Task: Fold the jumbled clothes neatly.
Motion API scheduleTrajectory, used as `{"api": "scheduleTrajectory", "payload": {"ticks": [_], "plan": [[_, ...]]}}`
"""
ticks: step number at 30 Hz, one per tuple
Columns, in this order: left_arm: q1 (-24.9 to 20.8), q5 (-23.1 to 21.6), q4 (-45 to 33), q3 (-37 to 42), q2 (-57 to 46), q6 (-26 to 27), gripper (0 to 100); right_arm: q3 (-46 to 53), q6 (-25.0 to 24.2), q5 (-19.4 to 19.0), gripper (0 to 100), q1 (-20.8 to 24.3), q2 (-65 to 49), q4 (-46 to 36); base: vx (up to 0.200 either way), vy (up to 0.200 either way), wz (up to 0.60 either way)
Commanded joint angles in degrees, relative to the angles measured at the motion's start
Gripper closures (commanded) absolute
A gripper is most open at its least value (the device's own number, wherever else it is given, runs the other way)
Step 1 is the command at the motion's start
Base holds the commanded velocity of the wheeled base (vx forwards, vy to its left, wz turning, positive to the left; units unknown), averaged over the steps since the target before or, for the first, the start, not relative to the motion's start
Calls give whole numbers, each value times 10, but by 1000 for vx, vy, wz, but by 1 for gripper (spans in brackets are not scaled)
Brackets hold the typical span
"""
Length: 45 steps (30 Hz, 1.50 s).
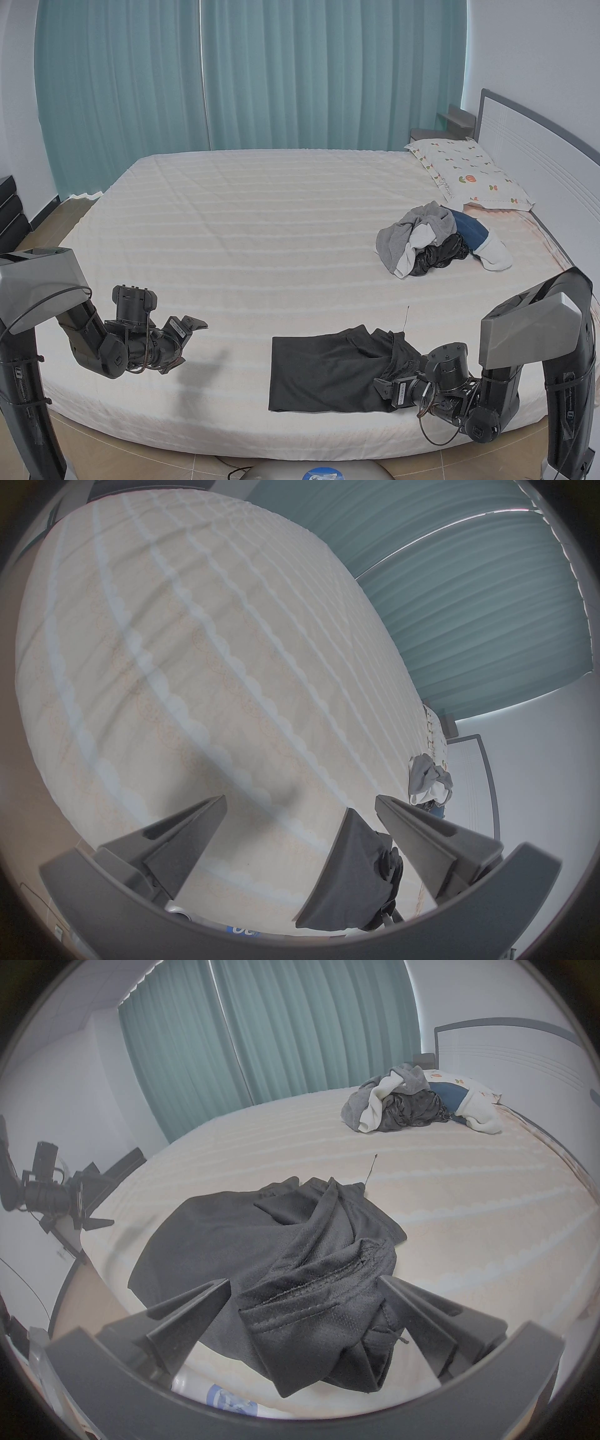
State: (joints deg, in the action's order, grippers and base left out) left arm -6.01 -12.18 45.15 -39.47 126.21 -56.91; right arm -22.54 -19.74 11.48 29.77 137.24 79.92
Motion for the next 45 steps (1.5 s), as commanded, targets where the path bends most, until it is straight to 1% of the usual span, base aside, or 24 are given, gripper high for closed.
{"api": "scheduleTrajectory", "payload": {"ticks": [1, 3, 5, 6, 10, 12, 13, 15, 16, 21, 24, 28, 29, 31, 34, 36, 37, 38, 39, 40, 42, 43, 44, 45], "plan": [[0, 0, 0, 0, 2, 0, 0, -4, 4, 1, 0, -4, -2, -16, 0, 0, 0], [0, 0, 0, 0, 2, 0, 0, 0, 10, 3, 0, -15, -8, -44, 0, 0, 0], [0, 0, 0, 0, 2, 0, 0, 0, 10, 3, 0, -15, -8, -44, 0, 0, 0], [-1, 0, 0, 0, 2, 0, 0, 10, 41, 4, 0, -45, -8, -59, 0, 0, 0], [0, 0, 0, 1, 1, 0, 0, 46, 48, -8, 0, -77, -35, -32, 0, 0, 0], [0, 0, 0, 1, 1, 0, 0, 72, 51, -26, 0, -86, -54, -25, 0, 0, 0], [0, 0, 0, 1, 2, 0, 0, 94, 58, -51, 0, -93, -66, -25, 0, 0, 0], [0, 0, 0, 1, 2, 0, 0, 118, 84, -77, 0, -111, -79, -28, 0, 0, 0], [0, 0, 0, 2, 1, 0, 0, 130, 107, -89, 0, -130, -78, -23, 0, 0, 0], [0, 0, 0, 2, 1, 0, 0, 143, 155, -96, 0, -169, -65, -24, 0, 0, 0], [0, 0, 0, 2, 1, 0, 0, 145, 196, -110, 0, -211, -64, -23, 0, 0, 0], [-1, 0, 0, 2, 1, 0, 0, 135, 207, -141, 0, -248, -70, -21, 0, 0, 0], [0, 0, 0, 2, 1, 0, 0, 133, 207, -145, 0, -250, -70, -21, 0, 0, 0], [0, 0, 0, 2, 1, 0, 0, 123, 202, -161, 0, -253, -71, -18, 0, 0, 0], [-1, 0, 0, 2, 1, 0, 0, 109, 166, -175, 0, -248, -70, 2, 0, 0, 0], [-1, 0, 0, 1, 1, 0, 0, 90, 89, -198, 0, -232, -66, 28, 0, 0, 0], [0, 0, 0, 1, 1, 0, 0, 84, 73, -203, 0, -226, -65, 28, 0, 0, 0], [0, 0, 0, 1, 2, 0, 0, 80, 65, -203, 0, -221, -64, 28, 0, 0, 0], [-1, 1, 0, 0, 2, 0, 0, 55, 20, -204, 0, -198, -50, 27, 0, 0, 0], [-1, 4, 0, 0, 2, 0, 0, 35, -9, -200, 0, -183, -32, 28, 0, 0, 0], [0, 9, 0, 0, 2, 0, 0, -4, -46, -190, 0, -163, -7, 29, 0, 0, 0], [0, 9, 0, 0, 2, 0, 0, -4, -46, -190, 0, -163, -7, 29, 0, 0, 0], [0, 9, 1, 2, 1, 1, 0, -37, -58, -175, 0, -155, 14, 25, 0, 0, 0], [0, 9, 1, 2, 1, 1, 0, -37, -58, -175, 0, -155, 14, 25, 0, 0, 0]]}}
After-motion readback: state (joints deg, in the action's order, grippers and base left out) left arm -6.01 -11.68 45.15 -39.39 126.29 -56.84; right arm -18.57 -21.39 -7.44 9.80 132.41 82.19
